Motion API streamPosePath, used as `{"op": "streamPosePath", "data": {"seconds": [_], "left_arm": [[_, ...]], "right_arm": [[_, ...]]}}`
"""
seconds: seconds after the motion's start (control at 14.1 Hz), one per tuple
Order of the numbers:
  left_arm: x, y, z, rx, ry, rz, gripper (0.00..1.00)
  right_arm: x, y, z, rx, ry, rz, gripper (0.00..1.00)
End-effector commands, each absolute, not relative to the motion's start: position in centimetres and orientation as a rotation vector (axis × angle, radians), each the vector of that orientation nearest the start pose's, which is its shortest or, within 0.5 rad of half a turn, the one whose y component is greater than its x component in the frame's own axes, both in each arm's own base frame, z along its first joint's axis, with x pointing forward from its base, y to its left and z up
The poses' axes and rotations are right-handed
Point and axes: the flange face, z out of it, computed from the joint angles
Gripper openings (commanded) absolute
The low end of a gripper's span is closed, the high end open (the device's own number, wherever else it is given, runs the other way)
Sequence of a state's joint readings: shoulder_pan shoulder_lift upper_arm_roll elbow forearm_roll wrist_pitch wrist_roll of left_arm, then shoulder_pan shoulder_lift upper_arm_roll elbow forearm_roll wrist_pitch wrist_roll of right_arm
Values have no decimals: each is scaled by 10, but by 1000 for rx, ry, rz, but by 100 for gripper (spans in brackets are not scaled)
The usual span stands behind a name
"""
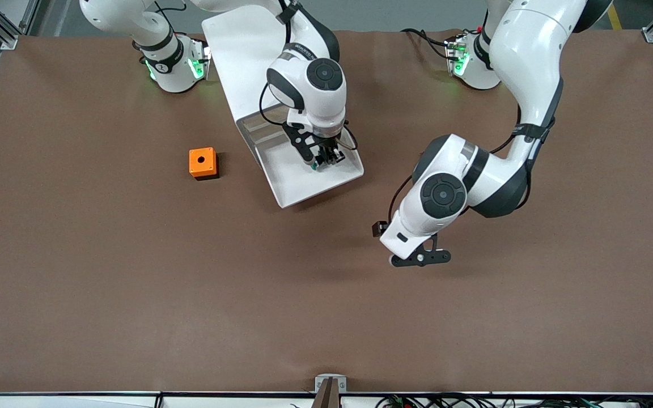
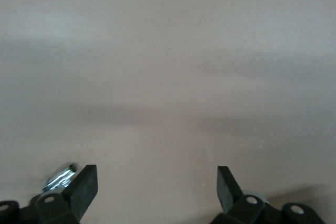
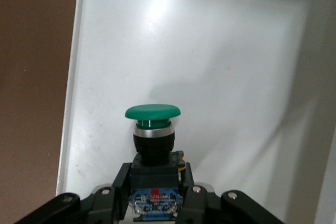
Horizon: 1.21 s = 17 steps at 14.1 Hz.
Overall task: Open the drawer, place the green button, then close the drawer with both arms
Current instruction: 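Lower the button into the drawer and open the right gripper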
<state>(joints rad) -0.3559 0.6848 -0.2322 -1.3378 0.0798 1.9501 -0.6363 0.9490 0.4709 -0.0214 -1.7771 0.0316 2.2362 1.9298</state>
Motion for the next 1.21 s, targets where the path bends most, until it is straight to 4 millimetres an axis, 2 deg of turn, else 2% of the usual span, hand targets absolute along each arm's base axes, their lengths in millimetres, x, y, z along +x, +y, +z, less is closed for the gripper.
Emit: {"op": "streamPosePath", "data": {"seconds": [0.0,0.07,0.14,0.21,0.28,0.43,0.5,0.64,0.71,0.92,1.07,1.14], "left_arm": [[620,-387,314,-3175,-144,115,100],[616,-395,306,-3173,-148,123,100],[613,-401,300,-3179,-149,117,100],[611,-407,296,-3183,-170,110,100],[607,-414,291,-3183,-181,112,100],[602,-423,286,-3183,-216,112,100],[598,-428,284,-3180,-236,115,100],[591,-438,278,-3175,-281,131,100],[581,-450,276,-3182,-288,155,100],[565,-469,263,-3179,-328,196,100],[550,-482,254,-3190,-318,206,100],[543,-489,251,-3204,-326,220,100]], "right_arm": [[384,536,281,-2706,1570,23,0],[386,537,278,-2703,1576,22,0],[385,537,279,-2709,1572,24,5],[388,536,279,-2710,1572,24,58],[390,537,283,-2703,1571,20,100],[401,536,297,-2739,1529,17,100],[407,535,307,-2826,1401,21,100],[408,535,333,-3071,959,63,100],[412,528,352,-3148,799,90,100],[449,475,428,-3199,577,143,100],[475,426,474,-3206,481,179,100],[490,394,493,-3205,409,196,100]]}}
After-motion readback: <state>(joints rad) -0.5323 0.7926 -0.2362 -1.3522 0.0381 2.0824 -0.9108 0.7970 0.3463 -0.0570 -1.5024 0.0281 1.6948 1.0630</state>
